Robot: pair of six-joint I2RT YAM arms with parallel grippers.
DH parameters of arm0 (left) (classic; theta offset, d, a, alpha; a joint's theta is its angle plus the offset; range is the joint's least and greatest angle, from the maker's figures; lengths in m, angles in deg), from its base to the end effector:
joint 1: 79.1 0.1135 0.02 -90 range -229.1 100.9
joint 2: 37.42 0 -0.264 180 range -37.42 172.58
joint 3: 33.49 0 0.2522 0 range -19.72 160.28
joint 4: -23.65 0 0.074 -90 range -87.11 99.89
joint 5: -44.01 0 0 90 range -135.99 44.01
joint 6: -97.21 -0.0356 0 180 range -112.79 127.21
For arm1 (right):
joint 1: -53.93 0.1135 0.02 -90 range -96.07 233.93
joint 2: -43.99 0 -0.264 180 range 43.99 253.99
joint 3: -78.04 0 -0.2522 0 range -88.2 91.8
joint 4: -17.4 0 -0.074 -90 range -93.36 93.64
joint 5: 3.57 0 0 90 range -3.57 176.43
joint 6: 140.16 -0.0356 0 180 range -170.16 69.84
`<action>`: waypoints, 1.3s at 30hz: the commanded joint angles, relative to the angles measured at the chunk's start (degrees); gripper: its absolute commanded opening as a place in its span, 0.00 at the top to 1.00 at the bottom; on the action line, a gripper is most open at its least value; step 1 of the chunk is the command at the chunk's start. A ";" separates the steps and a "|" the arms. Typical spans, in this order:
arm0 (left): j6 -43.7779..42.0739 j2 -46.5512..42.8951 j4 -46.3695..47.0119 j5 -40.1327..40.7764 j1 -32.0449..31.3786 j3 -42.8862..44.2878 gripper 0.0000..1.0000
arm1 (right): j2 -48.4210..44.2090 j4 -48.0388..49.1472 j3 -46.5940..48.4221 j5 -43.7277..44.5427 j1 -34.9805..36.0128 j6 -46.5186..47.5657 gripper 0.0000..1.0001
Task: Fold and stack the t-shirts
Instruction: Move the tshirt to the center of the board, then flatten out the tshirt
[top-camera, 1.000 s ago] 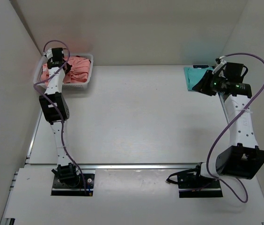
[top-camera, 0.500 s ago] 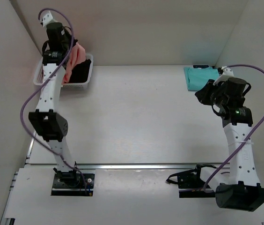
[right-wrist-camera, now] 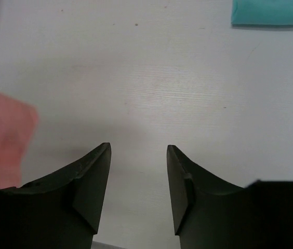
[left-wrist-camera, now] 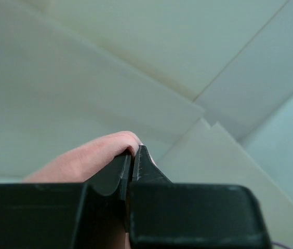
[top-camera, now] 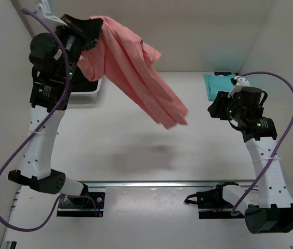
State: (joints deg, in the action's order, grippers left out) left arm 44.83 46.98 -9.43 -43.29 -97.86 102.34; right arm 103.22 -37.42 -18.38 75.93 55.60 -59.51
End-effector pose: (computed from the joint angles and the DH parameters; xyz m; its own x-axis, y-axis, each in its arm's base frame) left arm 0.2424 -0.0806 0.6079 0.0659 -0.6663 -0.7427 0.4029 0.6987 -0.5911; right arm 0.2084 0.0126 0.3890 -0.5303 0.1444 -0.8354 -0.1008 0.9677 0.2312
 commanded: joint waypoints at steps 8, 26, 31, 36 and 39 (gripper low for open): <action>4.81 -0.47 6.64 5.73 -9.44 -34.73 1.00 | -2.27 -0.78 -3.46 -3.03 6.32 -0.77 0.51; 5.36 -3.27 7.62 -2.00 -0.49 -58.33 0.56 | 8.88 6.16 -18.31 -7.95 29.69 -5.77 0.38; 4.04 -4.07 7.53 -2.35 1.10 -59.75 0.54 | 13.37 5.73 -21.65 -5.24 34.45 -6.65 0.37; 3.68 -4.77 7.70 -3.23 2.15 -60.53 0.54 | 15.31 6.51 -25.26 -5.93 34.80 -7.00 0.38; 3.33 -5.30 7.36 -3.05 3.03 -61.68 0.53 | 16.80 5.73 -25.96 -5.85 35.33 -6.92 0.38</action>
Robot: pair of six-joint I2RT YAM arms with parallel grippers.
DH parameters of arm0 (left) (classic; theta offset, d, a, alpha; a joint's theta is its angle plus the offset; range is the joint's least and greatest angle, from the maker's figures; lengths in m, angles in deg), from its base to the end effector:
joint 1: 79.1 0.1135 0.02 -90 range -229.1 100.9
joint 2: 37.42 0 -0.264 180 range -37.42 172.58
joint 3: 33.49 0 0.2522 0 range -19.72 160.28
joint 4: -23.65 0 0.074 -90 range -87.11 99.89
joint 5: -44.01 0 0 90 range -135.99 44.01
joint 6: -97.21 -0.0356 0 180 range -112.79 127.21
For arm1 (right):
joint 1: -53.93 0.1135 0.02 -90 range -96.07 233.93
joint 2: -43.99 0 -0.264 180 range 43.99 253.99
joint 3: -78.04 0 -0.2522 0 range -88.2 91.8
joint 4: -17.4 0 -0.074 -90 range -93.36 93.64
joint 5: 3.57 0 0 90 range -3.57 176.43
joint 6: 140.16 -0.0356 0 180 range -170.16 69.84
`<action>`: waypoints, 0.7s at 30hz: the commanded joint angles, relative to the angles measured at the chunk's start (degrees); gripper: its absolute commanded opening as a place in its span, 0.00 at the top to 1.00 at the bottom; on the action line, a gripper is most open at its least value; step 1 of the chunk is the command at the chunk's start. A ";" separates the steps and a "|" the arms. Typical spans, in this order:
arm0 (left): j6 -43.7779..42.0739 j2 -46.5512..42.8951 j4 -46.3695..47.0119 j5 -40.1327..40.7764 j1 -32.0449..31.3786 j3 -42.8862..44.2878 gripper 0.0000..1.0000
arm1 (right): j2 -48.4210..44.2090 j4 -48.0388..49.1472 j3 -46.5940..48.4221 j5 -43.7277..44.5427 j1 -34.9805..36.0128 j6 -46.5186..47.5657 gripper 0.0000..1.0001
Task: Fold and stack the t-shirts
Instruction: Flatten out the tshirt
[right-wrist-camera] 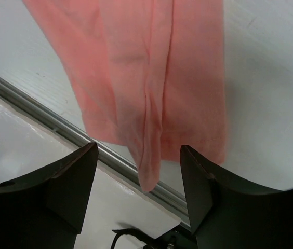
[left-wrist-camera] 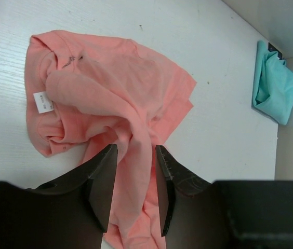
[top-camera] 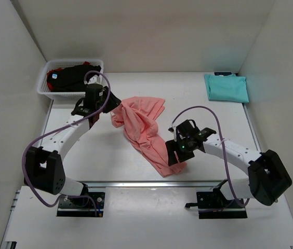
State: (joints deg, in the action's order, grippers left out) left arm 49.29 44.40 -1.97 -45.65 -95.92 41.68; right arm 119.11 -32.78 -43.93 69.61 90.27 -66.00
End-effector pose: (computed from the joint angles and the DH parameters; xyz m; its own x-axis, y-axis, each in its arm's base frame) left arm 0.3117 -0.0940 0.2871 -0.5700 -0.5278 -0.6297 -0.1313 0.8151 -0.5643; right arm 0.1832 0.1476 0.1948 -0.8942 -0.3334 -0.2989 -0.4295 0.8272 0.3622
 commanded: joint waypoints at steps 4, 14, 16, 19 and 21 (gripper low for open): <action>-1.75 -4.03 -1.86 1.49 1.26 -2.61 0.50 | 2.50 1.18 -1.20 -1.10 0.40 0.09 0.62; -2.89 -5.63 -7.92 7.48 3.37 -9.02 0.44 | 0.39 -6.72 7.40 -0.84 -6.97 2.91 1.00; -2.89 -4.22 -7.13 7.84 3.55 -10.34 0.43 | 0.39 -8.39 8.02 -0.15 -7.42 3.61 1.00; -2.62 -0.62 -5.02 8.36 3.02 -10.34 0.46 | 0.39 -9.10 8.03 0.12 -7.51 3.97 1.00; -2.10 3.93 -4.32 8.36 3.11 -9.21 0.46 | 0.30 -9.45 7.94 0.03 -7.77 3.62 1.00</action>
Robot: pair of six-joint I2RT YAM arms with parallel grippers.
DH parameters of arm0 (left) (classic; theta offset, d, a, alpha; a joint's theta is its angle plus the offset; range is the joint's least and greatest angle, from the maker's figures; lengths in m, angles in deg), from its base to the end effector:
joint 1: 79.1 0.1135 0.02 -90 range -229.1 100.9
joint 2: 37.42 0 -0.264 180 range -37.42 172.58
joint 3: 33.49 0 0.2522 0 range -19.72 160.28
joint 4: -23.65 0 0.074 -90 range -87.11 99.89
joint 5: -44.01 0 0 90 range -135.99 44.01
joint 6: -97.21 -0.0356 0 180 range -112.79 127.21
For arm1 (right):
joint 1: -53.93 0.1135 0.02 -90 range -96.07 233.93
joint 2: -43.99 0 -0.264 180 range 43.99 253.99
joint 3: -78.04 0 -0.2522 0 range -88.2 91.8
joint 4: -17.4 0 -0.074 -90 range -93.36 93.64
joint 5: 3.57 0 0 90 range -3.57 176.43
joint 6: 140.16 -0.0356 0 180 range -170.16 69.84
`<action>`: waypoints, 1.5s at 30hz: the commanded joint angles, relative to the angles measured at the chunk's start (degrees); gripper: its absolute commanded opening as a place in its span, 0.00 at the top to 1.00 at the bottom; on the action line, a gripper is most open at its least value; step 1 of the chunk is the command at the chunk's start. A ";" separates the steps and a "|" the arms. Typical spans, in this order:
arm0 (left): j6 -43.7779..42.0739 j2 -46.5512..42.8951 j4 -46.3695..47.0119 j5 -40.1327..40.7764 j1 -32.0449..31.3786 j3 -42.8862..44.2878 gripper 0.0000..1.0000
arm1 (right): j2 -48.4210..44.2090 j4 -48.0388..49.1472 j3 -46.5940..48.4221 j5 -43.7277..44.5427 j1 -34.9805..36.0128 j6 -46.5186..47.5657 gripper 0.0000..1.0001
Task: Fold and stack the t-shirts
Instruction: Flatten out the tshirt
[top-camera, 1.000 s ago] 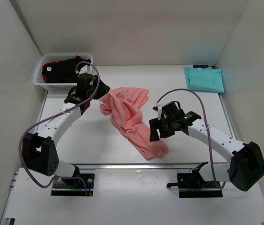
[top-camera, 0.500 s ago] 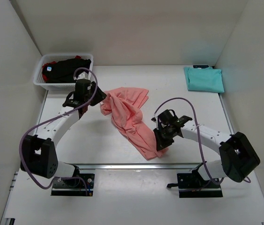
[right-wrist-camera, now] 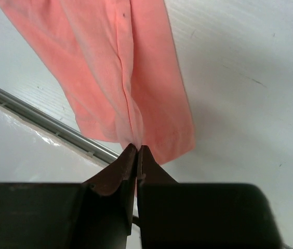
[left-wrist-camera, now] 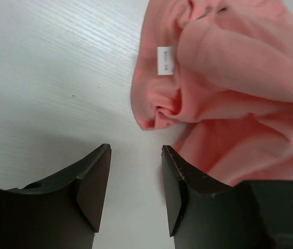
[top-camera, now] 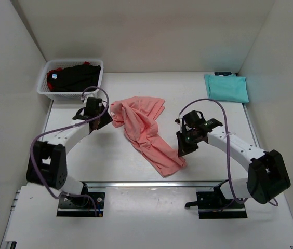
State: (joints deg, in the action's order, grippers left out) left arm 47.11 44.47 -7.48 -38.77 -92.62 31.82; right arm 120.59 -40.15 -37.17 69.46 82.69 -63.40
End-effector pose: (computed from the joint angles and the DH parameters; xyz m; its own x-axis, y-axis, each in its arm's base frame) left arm 0.2908 -0.0653 0.2220 -0.6478 -0.4987 -0.5758 -0.3465 0.8661 -0.3603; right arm 0.2087 0.1264 0.2176 -0.9246 -0.2576 -0.2806 -0.3479 0.8711 0.3466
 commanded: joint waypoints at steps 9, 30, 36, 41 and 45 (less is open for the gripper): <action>0.97 17.06 3.30 1.12 -3.08 8.03 0.38 | -3.30 -2.18 -0.40 0.01 -1.42 -0.56 1.00; 2.81 12.70 1.64 0.70 -2.31 13.21 1.00 | -7.16 -8.67 12.57 4.23 -10.63 2.59 1.00; 1.95 -4.52 -10.65 2.94 1.39 22.26 1.00 | -8.31 -7.10 27.52 9.57 -23.56 3.65 1.00; 1.68 -16.65 -15.75 5.52 3.32 23.76 1.00 | -9.09 -5.52 36.15 15.48 -24.97 2.95 1.00; -2.72 -21.06 -20.33 9.12 2.63 29.65 1.00 | -10.41 -4.91 42.57 22.49 -24.45 4.00 1.00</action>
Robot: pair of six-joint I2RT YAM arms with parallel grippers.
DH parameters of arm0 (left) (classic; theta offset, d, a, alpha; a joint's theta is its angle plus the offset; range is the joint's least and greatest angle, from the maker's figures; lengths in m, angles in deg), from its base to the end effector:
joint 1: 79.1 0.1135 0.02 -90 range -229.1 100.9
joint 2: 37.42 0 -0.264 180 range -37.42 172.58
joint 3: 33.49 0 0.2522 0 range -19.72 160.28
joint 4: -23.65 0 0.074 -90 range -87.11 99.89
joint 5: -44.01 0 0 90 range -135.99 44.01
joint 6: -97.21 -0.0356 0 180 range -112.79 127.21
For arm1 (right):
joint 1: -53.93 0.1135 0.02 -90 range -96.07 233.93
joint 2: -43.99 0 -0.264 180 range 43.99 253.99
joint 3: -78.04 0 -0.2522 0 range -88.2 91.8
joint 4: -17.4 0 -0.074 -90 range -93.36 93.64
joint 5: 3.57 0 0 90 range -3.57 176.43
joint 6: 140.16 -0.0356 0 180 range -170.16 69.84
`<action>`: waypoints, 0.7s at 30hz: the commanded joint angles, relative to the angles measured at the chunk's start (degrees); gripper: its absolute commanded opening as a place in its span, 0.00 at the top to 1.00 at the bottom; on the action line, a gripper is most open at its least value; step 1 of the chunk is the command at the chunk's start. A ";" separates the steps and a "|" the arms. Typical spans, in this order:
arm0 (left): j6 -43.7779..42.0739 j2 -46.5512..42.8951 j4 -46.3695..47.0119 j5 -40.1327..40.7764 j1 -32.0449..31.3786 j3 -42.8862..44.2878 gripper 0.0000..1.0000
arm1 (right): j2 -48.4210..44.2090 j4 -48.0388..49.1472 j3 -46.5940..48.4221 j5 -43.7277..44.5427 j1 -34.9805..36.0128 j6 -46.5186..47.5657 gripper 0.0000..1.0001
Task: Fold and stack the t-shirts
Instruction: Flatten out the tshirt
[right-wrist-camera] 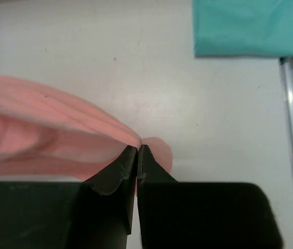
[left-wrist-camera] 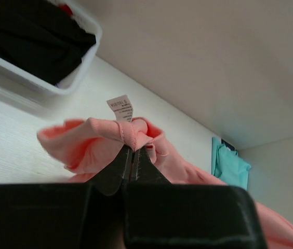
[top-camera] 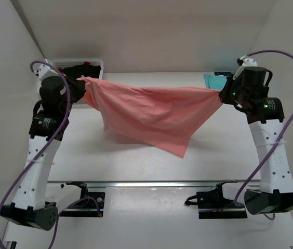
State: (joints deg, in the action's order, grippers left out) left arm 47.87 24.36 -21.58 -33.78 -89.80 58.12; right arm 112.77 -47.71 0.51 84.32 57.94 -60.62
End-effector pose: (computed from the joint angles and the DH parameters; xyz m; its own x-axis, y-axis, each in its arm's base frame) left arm 0.2164 -0.0332 0.4427 -0.1856 -0.6130 -0.7679 -0.1843 0.7894 -0.5856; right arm 0.2271 0.0172 0.4424 -0.5298 0.1447 -0.8357 -0.0051 0.9848 0.1738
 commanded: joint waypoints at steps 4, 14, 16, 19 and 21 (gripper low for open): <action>-5.59 -5.95 -7.82 5.81 1.12 6.70 1.00 | -4.43 4.68 9.90 10.37 -0.40 3.24 1.00; -7.88 -12.65 -13.81 6.25 -0.29 6.02 1.00 | -0.94 7.41 20.54 12.48 -0.94 7.29 1.00; -7.53 -11.77 -11.61 6.43 -0.64 4.17 1.00 | 2.05 8.11 19.93 12.04 -0.23 7.12 1.00; -7.88 -5.20 -6.26 7.82 -2.30 0.75 1.00 | 8.46 9.51 18.79 10.12 -0.31 4.41 1.00; -7.71 -0.46 -4.67 8.62 -3.71 -0.23 1.00 | 13.39 9.96 18.35 7.56 -2.85 0.99 1.00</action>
State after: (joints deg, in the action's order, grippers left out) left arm 40.99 15.48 -29.86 -27.31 -91.88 60.87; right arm 117.79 -40.46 20.44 93.56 57.18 -55.94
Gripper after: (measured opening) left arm 0.032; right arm 0.008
